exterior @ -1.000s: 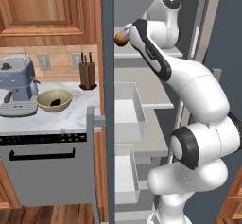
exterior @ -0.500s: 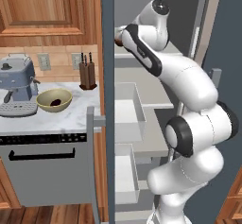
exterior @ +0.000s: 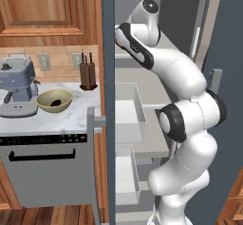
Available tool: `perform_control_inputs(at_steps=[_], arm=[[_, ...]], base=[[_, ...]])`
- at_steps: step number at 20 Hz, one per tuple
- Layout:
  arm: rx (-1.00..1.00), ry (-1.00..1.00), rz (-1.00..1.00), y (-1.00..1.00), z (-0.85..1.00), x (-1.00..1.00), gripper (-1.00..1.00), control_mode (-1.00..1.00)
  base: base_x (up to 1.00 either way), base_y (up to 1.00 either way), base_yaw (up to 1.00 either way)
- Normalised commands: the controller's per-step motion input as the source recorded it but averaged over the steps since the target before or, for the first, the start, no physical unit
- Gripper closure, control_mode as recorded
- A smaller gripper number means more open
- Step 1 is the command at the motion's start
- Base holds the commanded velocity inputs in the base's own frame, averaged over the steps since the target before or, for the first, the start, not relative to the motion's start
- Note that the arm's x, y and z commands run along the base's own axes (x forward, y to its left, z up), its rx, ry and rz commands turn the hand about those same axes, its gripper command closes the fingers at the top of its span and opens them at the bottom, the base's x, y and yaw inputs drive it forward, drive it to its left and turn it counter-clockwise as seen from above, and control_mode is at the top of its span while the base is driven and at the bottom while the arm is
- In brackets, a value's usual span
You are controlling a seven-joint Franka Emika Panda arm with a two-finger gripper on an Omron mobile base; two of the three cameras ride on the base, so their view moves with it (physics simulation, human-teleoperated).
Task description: Take the orange, eggplant, and lemon wedge from the freezer and place them in the bowl on the counter.
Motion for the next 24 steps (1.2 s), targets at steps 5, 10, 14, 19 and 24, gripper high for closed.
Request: perform_control_inputs(at_steps=[5,10,14,19,24], arm=[[0.0,0.01,0.0,0.0,-0.22,0.43,-1.0,-1.0],[0.0,0.01,0.0,0.02,-0.24,0.43,-1.0,-1.0],[0.0,0.02,0.0,0.23,-0.27,0.41,1.0,-1.0],[0.0,0.0,0.0,0.14,-0.07,0.16,1.0,-1.0],[0.0,0.0,0.0,0.0,0.0,-0.06,1.0,-1.0]], base=[[0.0,0.0,0.0],[0.0,0.0,0.0],[0.0,0.0,0.0],[0.0,0.0,0.0],[0.0,0.0,0.0]])
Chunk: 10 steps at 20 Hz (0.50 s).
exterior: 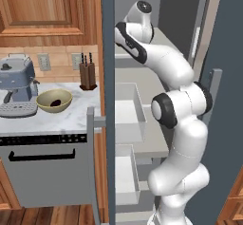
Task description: Take the orange, eggplant, and lemon wedge from the freezer and place them in the bowl on the counter.
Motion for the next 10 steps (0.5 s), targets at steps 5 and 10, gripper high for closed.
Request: perform_control_inputs(at_steps=[5,10], arm=[[0.0,-0.21,0.0,-0.17,0.09,-0.73,1.0,-1.0],[0.0,-0.43,0.0,-0.48,0.21,-1.0,1.0,-1.0]], base=[[0.0,0.0,0.0],[0.0,0.0,0.0]])
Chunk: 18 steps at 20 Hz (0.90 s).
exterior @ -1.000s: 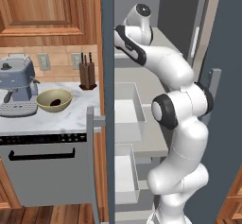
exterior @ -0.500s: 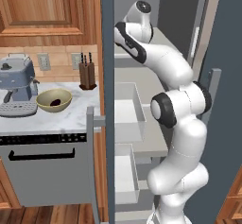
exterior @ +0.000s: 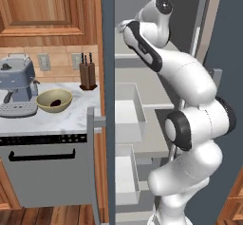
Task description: Take the orange, eggplant, and lemon wedge from the freezer and place them in the bowl on the counter.
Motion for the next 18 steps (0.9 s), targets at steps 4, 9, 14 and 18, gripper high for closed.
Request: perform_control_inputs(at_steps=[4,9,14,18], arm=[[0.03,-0.4,0.01,-0.72,0.0,-1.0,1.0,-1.0],[0.15,0.01,-0.05,-0.66,0.61,-1.0,1.0,-1.0],[0.04,0.48,-0.11,-0.4,0.19,-1.0,1.0,-1.0],[-0.08,0.7,-0.09,-0.2,-0.89,-1.0,1.0,-1.0]], base=[[0.0,0.0,0.0],[0.0,0.0,0.0],[0.0,0.0,0.0],[0.0,0.0,0.0]])
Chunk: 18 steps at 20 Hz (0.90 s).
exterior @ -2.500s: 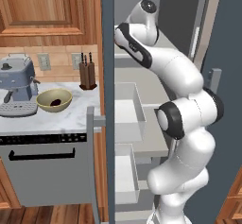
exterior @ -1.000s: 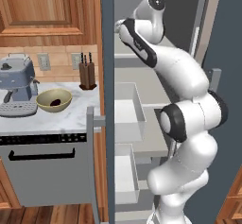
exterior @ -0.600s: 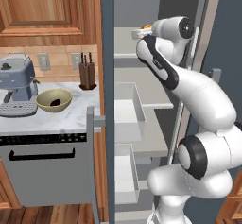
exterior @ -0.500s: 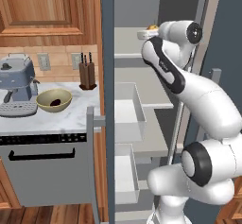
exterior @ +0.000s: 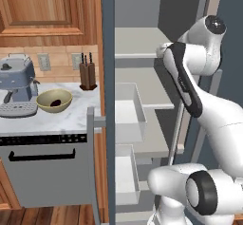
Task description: Take the orange, eggplant, and lemon wedge from the freezer and place them in the bowl on the counter.
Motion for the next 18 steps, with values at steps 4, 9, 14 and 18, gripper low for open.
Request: perform_control_inputs(at_steps=[4,9,14,18], arm=[[-0.14,0.62,-0.09,-0.06,-1.0,-1.0,1.0,-1.0],[-0.05,0.38,-0.08,-0.17,-0.9,-1.0,1.0,-1.0],[0.02,0.01,-0.08,-0.31,-0.53,-1.0,1.0,-1.0],[0.01,0.0,-0.05,-0.01,-0.21,-0.5,1.0,1.0]], base=[[0.0,0.0,0.0],[0.0,0.0,0.0],[0.0,0.0,0.0],[-0.5,0.01,-0.06]])
